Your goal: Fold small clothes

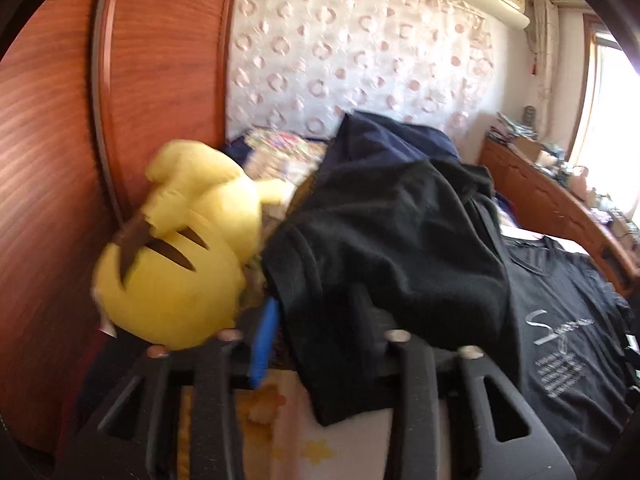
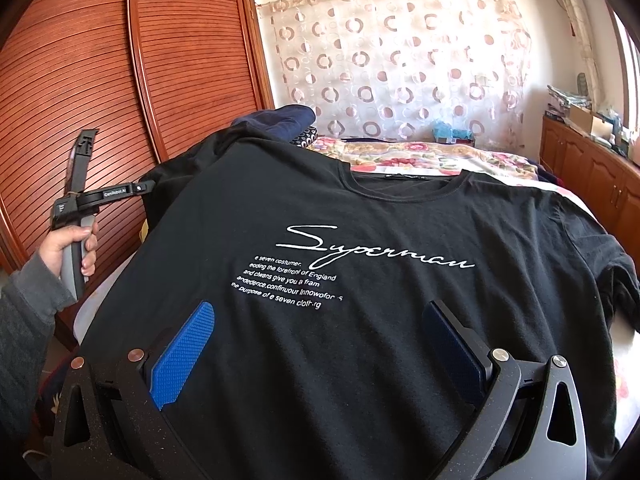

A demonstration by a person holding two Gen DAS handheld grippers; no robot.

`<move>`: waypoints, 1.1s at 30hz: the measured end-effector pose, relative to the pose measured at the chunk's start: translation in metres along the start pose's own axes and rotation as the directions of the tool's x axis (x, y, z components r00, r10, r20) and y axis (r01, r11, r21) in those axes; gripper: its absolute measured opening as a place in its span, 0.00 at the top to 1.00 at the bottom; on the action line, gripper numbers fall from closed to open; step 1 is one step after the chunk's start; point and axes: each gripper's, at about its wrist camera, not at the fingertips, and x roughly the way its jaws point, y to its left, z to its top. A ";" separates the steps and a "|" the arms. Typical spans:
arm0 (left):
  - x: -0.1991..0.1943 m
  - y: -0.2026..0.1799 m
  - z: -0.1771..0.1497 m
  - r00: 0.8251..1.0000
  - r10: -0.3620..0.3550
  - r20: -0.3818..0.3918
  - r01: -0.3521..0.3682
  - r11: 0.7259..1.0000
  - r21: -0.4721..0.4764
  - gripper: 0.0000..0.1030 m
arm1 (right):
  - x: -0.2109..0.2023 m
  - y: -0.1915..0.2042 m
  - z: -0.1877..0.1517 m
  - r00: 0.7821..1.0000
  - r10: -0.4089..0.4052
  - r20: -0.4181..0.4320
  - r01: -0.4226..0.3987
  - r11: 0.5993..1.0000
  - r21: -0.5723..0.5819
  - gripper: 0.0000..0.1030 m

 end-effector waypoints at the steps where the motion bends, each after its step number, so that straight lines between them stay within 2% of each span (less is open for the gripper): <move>1: -0.001 -0.001 -0.001 1.000 0.005 -0.005 -0.005 1.000 0.005 0.93 | 0.000 0.000 0.000 1.000 0.000 0.000 0.000 1.000 0.002 0.00; 3: -0.011 -0.008 -0.005 0.999 0.024 0.027 -0.025 0.999 0.032 0.97 | -0.001 -0.001 0.000 1.000 0.002 0.000 -0.002 1.000 0.006 0.00; 9: -0.055 -0.028 -0.005 0.991 0.020 0.129 -0.029 0.997 0.067 0.98 | 0.001 -0.002 0.001 1.000 0.006 -0.003 -0.006 1.000 0.013 0.00; 13: -0.073 -0.044 -0.001 0.986 -0.018 0.163 0.003 0.996 0.092 0.98 | 0.000 -0.003 0.001 1.000 0.008 -0.002 -0.007 1.000 0.017 0.00; 18: -0.087 -0.084 0.020 0.975 -0.095 0.202 0.060 0.984 0.170 0.98 | 0.000 -0.004 0.001 1.000 0.006 -0.002 -0.006 1.000 0.021 0.00; 23: -0.087 -0.133 0.044 0.964 -0.180 0.196 0.125 0.957 0.263 0.98 | -0.005 -0.007 0.003 1.000 -0.023 0.006 0.023 1.000 0.010 0.00; 28: -0.081 -0.185 0.048 0.957 -0.259 0.134 0.201 0.919 0.339 0.98 | -0.020 -0.025 0.005 0.998 -0.058 0.037 0.057 0.997 0.044 0.00; 30: -0.079 -0.196 0.044 0.959 -0.259 0.111 0.205 0.911 0.358 0.93 | -0.024 -0.031 0.005 0.996 -0.071 0.044 0.069 0.996 0.056 0.00; 32: -0.082 -0.198 0.040 0.957 -0.269 0.110 0.213 0.907 0.364 0.76 | -0.027 -0.035 0.005 0.996 -0.081 0.046 0.078 0.995 0.061 0.00; 33: -0.083 -0.198 0.038 0.956 -0.272 0.109 0.217 0.907 0.362 0.73 | -0.028 -0.037 0.006 0.995 -0.086 0.047 0.084 0.995 0.061 0.00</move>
